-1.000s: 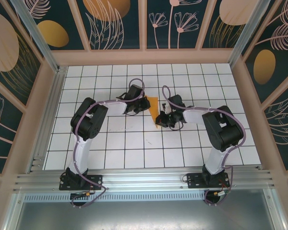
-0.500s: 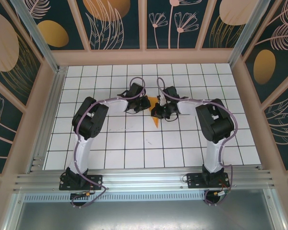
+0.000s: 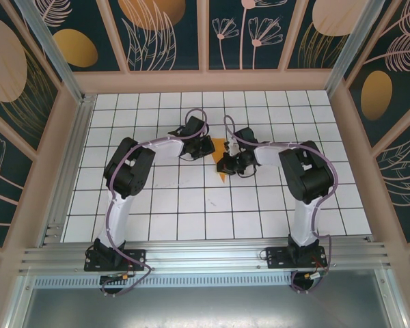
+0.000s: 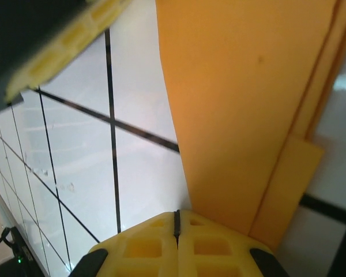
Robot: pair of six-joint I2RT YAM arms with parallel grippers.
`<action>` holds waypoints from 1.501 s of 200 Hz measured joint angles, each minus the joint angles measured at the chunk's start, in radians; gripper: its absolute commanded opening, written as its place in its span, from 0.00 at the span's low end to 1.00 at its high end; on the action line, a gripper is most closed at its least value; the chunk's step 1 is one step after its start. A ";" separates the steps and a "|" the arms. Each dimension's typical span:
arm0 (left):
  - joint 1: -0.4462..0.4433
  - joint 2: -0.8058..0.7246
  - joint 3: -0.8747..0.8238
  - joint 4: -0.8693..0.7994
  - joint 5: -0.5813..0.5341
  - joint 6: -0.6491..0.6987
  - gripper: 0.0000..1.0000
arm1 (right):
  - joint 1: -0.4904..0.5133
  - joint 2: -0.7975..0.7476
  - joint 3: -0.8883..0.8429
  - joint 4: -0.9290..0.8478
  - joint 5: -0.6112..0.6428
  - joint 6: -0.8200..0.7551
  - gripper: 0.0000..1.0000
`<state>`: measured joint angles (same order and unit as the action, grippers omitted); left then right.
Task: Fold a paper plane with a square sheet of paper (pick it up from the middle)
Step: Fold the wing for the fifth time at the center of the table, then turn over a paper plane at the center of the table.
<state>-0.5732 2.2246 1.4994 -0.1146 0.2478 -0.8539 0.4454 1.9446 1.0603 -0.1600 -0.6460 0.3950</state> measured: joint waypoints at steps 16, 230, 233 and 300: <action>0.000 0.002 0.005 -0.006 0.000 -0.003 0.12 | -0.001 -0.018 -0.030 0.003 -0.008 -0.013 0.05; 0.005 -0.303 -0.058 0.009 -0.029 0.104 0.57 | -0.122 -0.552 -0.240 0.019 0.314 0.167 0.88; 0.005 -0.315 -0.062 0.009 -0.036 0.104 0.58 | -0.122 -0.549 -0.240 0.028 0.319 0.165 0.92; -0.047 -0.231 -0.028 -0.147 -0.198 0.145 0.62 | -0.122 -0.489 -0.229 0.085 0.480 0.231 0.99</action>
<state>-0.6197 1.9934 1.4715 -0.2615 0.0498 -0.7086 0.3233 1.4559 0.8314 -0.0753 -0.1665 0.6258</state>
